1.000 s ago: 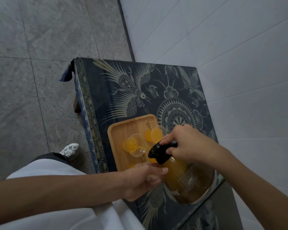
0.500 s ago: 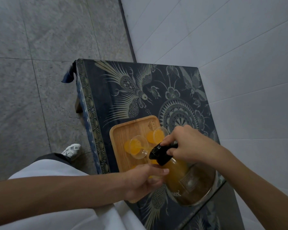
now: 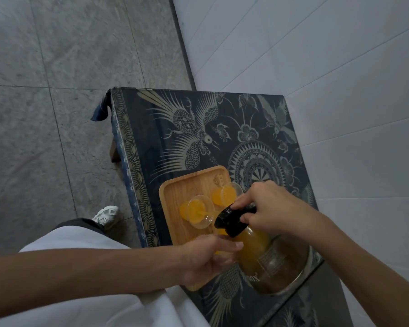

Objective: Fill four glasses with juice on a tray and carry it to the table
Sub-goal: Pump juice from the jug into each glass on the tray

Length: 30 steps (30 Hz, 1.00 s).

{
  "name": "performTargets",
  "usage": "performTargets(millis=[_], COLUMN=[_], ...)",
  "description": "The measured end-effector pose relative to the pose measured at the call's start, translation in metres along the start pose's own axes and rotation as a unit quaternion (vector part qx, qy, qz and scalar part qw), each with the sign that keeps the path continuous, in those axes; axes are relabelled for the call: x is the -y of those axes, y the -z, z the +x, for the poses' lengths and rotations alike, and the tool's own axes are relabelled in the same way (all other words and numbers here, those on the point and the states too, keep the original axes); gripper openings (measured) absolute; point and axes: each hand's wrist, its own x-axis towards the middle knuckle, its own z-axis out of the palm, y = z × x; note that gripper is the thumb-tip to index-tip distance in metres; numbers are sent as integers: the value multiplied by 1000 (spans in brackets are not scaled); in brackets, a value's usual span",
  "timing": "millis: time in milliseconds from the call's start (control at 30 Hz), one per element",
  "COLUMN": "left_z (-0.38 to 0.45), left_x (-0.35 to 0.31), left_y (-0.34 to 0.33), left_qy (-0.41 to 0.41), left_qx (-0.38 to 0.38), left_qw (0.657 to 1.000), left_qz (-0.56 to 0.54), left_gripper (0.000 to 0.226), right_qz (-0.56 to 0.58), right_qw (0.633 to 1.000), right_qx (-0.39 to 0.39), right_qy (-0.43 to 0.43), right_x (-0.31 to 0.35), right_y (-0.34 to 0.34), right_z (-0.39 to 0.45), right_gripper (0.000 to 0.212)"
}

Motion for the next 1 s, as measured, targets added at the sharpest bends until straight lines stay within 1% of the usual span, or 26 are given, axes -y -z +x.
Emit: performTargets(millis=[200,367,500,600,667,833,933,1000], left_z=[0,1,3,3,1,-2,-3,-5], left_x=[0,2,4,4,2,-4,-8,-10], left_y=[-1,2,5,7,7,7,7,7], left_qy=[5,9,7,11,14,22,30,22], left_qx=[1,1,2,-3,-2,-26,-44,-37], left_qw=[1000,1000,1000,1000,1000,999,998,998], left_qz=[0,-24,-19,-10,-3,20,31,50], left_gripper=[43,55,48,57,58,40,36,29], right_qz=[17,16,18,25,27,32,33,41], right_qw=[1000,1000,1000,999,999,999,998,997], right_qx=[-2,0,1,-1,0,-22,-45,-64], right_qy=[-12,-16,-17,-21,-24,-23,-26,-23], right_x=[-1,-1,0,-1,-1,-1,-4,-5], right_y=[-4,-7,-10,-11,-11,-13,-15,-19], right_z=[1,2,2,2,2,-3,-12,-18], right_gripper=[35,34,33,34,35,39,41,41])
